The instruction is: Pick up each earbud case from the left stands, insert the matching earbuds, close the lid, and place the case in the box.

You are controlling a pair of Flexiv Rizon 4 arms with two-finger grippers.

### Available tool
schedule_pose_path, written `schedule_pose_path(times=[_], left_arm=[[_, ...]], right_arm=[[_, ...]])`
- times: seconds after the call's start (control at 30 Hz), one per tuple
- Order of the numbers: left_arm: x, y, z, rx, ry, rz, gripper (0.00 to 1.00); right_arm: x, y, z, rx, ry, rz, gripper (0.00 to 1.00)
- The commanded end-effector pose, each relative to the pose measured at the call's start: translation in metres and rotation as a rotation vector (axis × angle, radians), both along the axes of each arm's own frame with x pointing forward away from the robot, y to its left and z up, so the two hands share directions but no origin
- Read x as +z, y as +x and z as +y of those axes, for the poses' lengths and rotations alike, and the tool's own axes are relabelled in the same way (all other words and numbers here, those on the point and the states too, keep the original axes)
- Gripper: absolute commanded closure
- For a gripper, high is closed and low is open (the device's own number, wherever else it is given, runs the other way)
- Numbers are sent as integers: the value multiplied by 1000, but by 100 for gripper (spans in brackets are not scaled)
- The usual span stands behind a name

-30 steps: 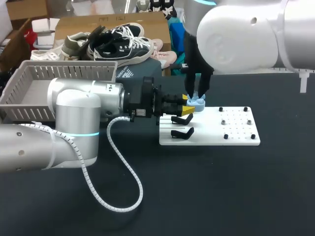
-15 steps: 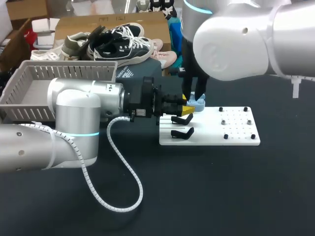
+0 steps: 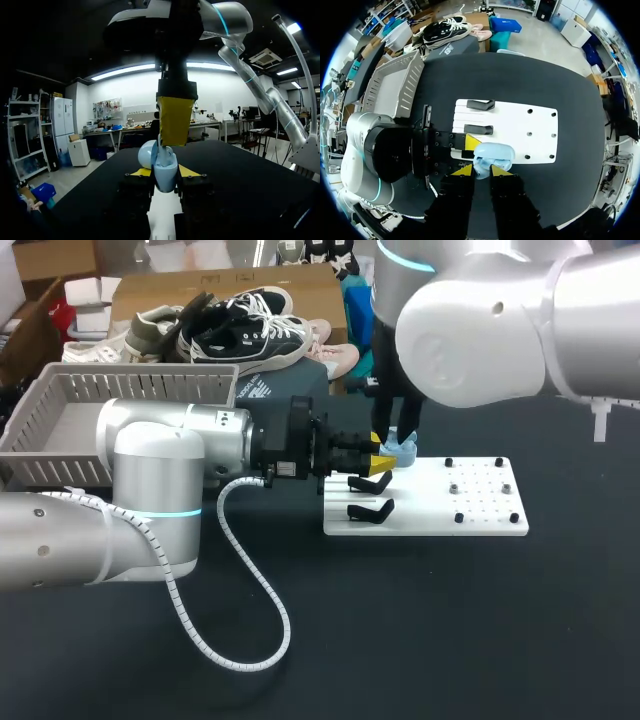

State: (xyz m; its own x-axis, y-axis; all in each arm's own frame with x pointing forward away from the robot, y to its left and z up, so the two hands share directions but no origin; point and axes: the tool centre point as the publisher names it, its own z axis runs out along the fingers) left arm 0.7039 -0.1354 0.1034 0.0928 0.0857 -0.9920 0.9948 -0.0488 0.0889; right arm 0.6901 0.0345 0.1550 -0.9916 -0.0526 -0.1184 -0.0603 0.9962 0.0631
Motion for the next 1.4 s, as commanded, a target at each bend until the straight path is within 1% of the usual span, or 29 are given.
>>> schedule_pose_path(times=[0.03,0.67,1.1,1.17,1.23,1.3,1.4], left_arm=[[0,-2,0,6,-1,-2,100],[0,-2,0,6,-1,-2,100],[0,-2,0,6,-1,-2,100],[0,-2,0,6,-1,-2,100],[0,-2,0,6,-1,-2,100],[0,-2,0,6,-1,-2,100],[0,-2,0,6,-1,-2,100]], right_arm=[[-2,0,-1,-3,4,-5,100],[-6,5,-2,-7,18,-16,100],[-10,7,-3,-4,4,-13,100],[-10,7,-3,-3,1,-12,86],[-10,7,-3,-3,0,-12,79],[-9,8,-3,-4,-1,-15,69],[-8,7,-3,-4,0,-19,59]])
